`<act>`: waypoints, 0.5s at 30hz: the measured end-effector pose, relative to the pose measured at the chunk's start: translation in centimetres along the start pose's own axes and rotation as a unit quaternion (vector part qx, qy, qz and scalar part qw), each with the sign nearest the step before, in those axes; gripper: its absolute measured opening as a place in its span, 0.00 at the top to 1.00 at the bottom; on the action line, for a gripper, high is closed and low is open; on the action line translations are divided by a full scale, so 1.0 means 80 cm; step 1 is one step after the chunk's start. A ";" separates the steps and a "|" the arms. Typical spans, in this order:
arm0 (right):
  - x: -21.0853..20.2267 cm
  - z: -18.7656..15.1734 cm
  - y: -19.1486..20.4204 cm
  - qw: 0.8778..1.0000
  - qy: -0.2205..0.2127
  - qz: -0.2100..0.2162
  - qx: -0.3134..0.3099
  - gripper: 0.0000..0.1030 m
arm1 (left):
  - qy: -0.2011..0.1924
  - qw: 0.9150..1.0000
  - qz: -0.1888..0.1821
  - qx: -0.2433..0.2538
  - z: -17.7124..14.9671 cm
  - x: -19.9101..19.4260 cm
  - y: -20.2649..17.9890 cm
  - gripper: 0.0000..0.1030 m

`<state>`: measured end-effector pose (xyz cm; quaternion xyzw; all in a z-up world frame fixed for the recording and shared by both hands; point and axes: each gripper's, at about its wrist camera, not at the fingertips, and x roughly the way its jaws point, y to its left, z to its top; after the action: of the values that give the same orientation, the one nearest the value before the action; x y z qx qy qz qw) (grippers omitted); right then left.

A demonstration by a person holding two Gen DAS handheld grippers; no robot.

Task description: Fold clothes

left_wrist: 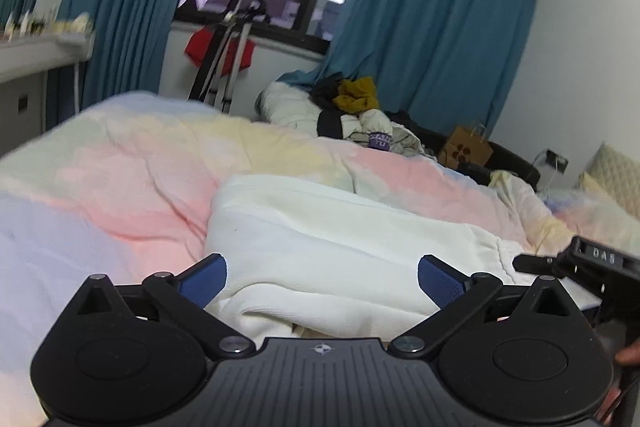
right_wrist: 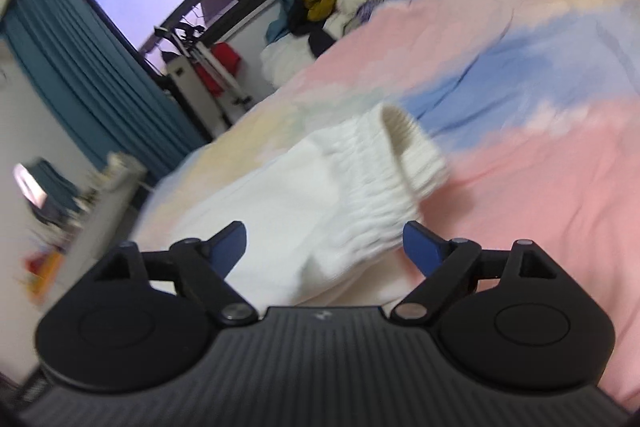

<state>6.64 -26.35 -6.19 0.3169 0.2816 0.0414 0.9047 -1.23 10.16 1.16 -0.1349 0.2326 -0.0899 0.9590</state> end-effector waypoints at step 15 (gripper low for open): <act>0.089 -0.022 -0.070 0.980 0.081 -0.010 0.183 0.13 | 0.067 0.994 0.051 -0.064 -0.005 0.067 0.041 0.00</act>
<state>11.06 -28.01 -14.11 0.4700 0.3598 0.0053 0.8060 3.62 11.89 -2.42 -0.1781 0.3085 -0.0347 0.9338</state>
